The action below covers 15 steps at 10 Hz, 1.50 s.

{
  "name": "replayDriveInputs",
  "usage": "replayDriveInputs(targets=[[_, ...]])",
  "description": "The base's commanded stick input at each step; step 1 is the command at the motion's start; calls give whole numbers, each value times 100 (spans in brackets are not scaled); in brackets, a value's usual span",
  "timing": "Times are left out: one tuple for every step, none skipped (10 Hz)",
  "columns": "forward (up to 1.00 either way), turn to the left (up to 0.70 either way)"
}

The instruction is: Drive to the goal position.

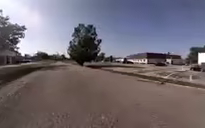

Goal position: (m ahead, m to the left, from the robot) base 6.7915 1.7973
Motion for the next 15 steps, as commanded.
replayDriveInputs(targets=[[70,20],[70,0],[70,0],[70,0],[70,0],[70,0],[70,0],[70,0],[70,0],[70,0],[70,0],[70,0],[70,0],[70,0],[70,0]])
